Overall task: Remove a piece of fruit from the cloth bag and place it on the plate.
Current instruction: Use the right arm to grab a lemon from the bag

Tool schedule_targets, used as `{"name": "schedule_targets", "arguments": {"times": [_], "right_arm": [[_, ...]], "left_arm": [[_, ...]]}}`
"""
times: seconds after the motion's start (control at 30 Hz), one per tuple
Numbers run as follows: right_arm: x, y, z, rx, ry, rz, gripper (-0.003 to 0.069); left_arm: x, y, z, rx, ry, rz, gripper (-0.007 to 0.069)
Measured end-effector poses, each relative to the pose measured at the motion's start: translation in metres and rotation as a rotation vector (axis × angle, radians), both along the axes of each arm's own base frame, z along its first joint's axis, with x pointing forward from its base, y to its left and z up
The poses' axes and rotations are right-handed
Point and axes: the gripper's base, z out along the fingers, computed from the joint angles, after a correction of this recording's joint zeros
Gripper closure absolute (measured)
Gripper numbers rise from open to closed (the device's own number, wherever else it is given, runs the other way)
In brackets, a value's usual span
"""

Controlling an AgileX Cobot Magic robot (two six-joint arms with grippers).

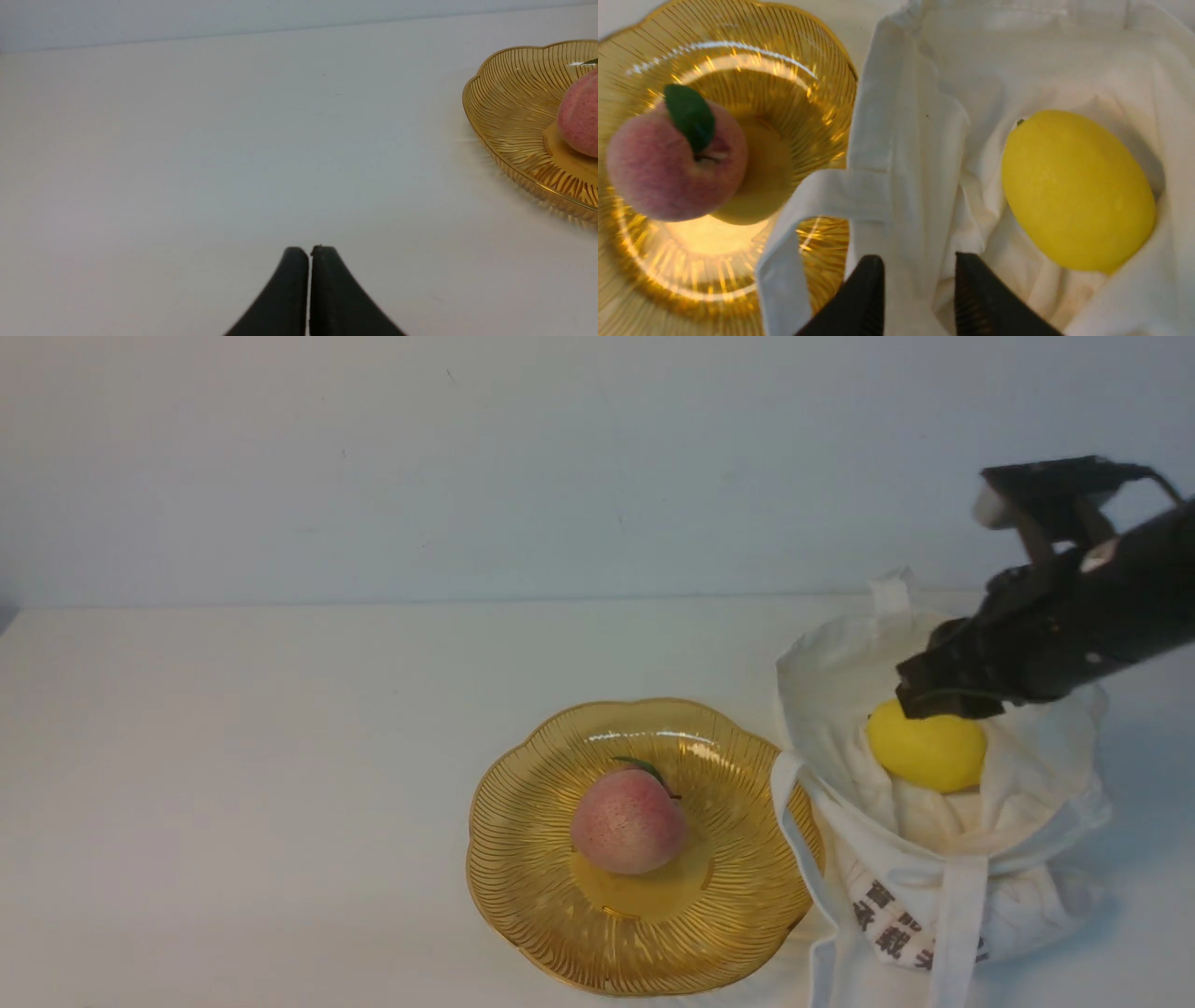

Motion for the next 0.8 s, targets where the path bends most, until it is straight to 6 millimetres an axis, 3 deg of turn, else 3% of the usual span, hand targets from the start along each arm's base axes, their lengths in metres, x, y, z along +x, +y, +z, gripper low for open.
{"name": "schedule_targets", "arguments": {"times": [0.1, 0.33, 0.8], "right_arm": [[0.033, 0.002, -0.013, -0.088, 0.112, 0.002, 0.0247], [0.073, -0.001, -0.030, -0.232, 0.212, -0.005, 0.0067], [0.082, -0.001, -0.070, -0.283, 0.319, 0.004, 0.0044]], "left_arm": [[0.000, 0.000, 0.000, 0.000, 0.000, 0.000, 0.0633], [0.000, 0.000, 0.000, 0.000, 0.000, 0.000, 0.0633], [0.000, 0.000, 0.000, 0.000, 0.000, 0.000, 0.0633]]}}
